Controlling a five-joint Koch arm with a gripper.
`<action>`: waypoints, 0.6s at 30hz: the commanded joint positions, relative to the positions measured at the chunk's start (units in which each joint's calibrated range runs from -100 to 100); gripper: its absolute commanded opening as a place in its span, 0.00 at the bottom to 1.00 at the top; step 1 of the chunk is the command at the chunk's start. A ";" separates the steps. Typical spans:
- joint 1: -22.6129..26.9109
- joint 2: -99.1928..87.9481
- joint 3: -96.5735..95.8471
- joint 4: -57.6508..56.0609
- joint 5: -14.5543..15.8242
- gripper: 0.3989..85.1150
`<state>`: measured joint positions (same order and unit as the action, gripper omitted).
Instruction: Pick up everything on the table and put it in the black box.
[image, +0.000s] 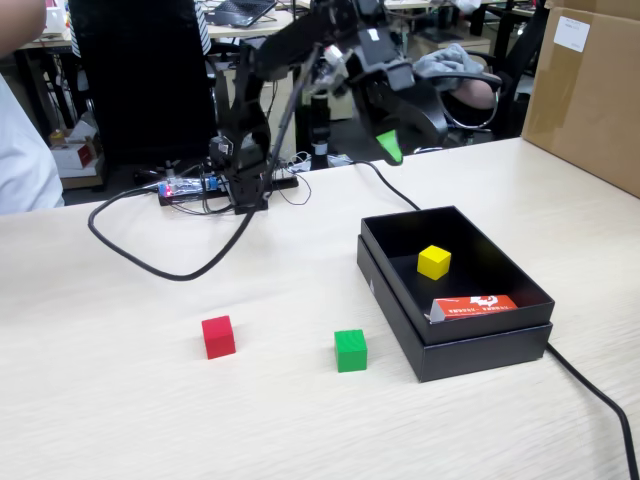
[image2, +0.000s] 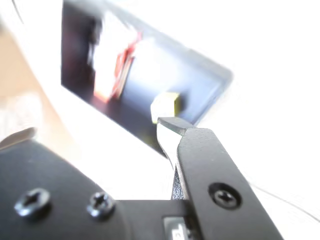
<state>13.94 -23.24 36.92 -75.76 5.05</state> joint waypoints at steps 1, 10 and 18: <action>-5.13 -11.59 -3.83 0.21 -3.66 0.58; -19.39 -14.11 -19.97 5.66 -9.91 0.58; -24.22 6.89 -14.08 7.90 -11.58 0.58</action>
<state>-9.79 -18.19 17.30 -69.96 -6.23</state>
